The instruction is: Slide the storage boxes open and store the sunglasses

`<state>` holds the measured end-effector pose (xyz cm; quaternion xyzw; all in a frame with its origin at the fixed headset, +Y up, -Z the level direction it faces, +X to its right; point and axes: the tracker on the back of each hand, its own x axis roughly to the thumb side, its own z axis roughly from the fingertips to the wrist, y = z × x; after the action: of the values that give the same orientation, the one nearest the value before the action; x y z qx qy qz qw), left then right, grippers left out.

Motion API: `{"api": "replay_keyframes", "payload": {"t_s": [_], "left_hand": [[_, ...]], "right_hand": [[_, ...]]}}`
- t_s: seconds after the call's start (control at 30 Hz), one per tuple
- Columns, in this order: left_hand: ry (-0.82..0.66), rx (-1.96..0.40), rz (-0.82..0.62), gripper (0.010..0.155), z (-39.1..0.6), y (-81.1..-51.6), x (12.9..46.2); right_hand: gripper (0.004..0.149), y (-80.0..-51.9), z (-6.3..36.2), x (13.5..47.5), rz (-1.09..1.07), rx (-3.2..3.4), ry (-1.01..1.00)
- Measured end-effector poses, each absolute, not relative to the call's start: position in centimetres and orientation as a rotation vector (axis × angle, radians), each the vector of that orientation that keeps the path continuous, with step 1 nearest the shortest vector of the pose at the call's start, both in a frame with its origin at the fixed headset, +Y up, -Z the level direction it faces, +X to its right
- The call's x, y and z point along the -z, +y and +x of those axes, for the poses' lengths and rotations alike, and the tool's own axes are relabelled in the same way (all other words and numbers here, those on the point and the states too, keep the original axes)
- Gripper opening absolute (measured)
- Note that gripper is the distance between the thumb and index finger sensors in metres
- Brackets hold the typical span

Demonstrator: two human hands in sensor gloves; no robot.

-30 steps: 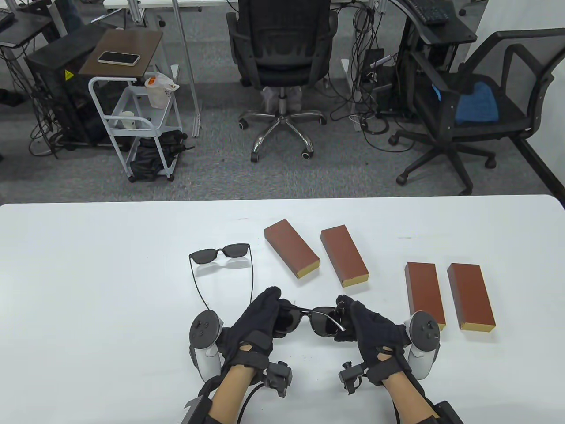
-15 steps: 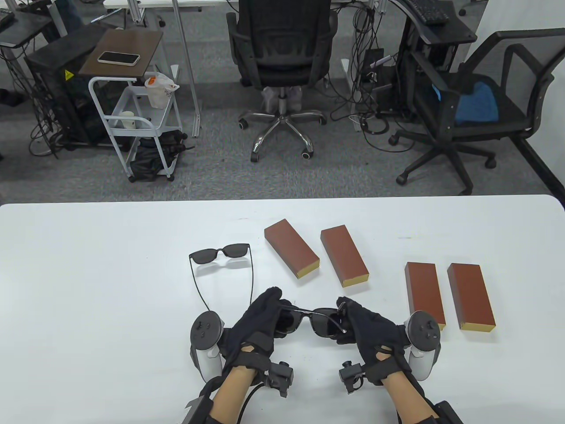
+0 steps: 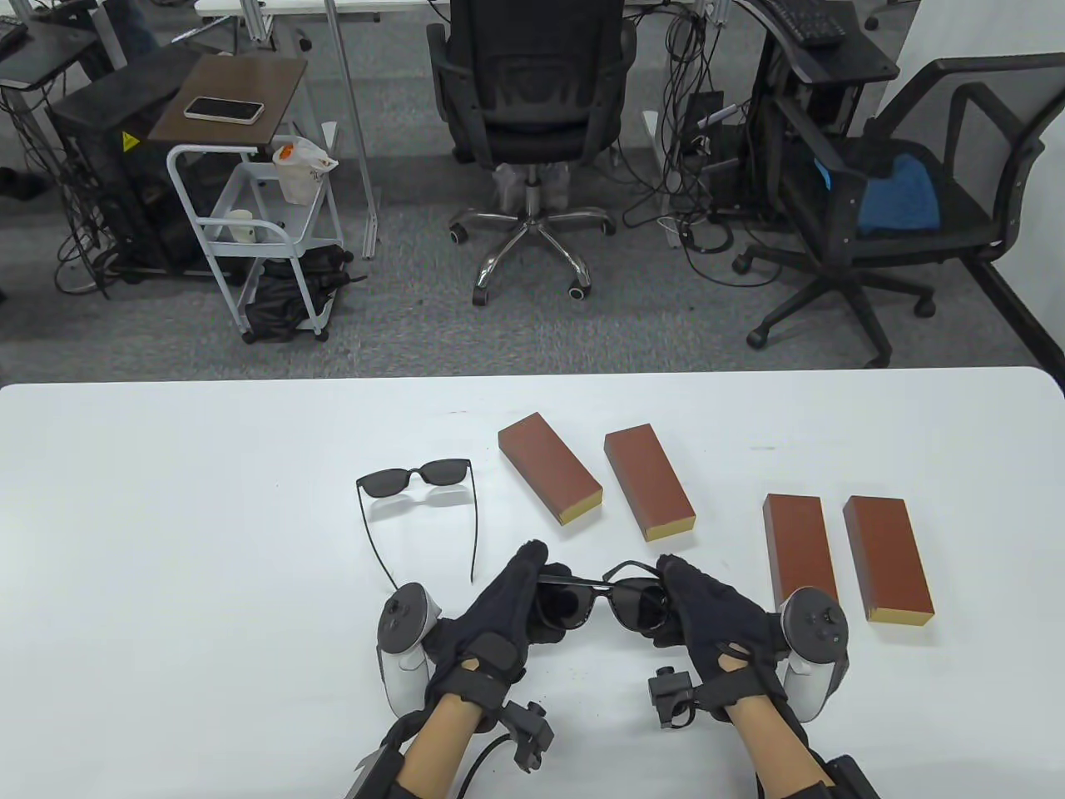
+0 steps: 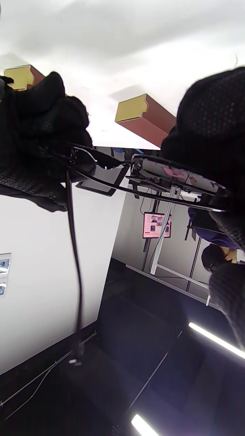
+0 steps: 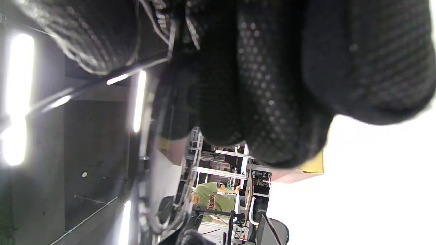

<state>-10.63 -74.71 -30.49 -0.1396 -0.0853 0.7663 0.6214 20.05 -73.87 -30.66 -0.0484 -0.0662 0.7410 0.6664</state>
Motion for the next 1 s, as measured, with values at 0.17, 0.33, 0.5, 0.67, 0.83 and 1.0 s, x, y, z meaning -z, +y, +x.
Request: {"api": "replay_keyframes", "payload": {"t_s": [0.17, 0.33, 0.5, 0.67, 0.83, 1.0], "left_hand": [[-0.223, -1.780, -0.343, 0.068, -10.6, -74.6, 30.5], [-0.235, -1.779, -0.359, 0.067, -10.6, -74.6, 30.5], [-0.261, -1.793, -0.396, 0.065, -10.5, -74.6, 30.6], [-0.235, -1.726, -0.379, 0.058, -10.6, -74.4, 30.8], [-0.144, -1.705, -0.339, 0.048, -11.1, -74.8, 31.0], [-0.129, -1.670, -0.322, 0.047, -11.3, -75.1, 31.0]], "right_hand": [[0.052, -73.8, 20.2, 30.7, -0.118, -1.701, -0.162], [0.050, -73.7, 20.3, 30.7, -0.124, -1.745, -0.178], [0.048, -73.6, 20.5, 30.7, -0.131, -1.770, -0.191], [0.048, -73.5, 20.7, 30.7, -0.124, -1.819, -0.205], [0.048, -72.6, 20.5, 30.7, -0.031, -1.984, -0.261], [0.060, -71.0, 19.6, 30.1, 0.154, -2.260, -0.445]]}}
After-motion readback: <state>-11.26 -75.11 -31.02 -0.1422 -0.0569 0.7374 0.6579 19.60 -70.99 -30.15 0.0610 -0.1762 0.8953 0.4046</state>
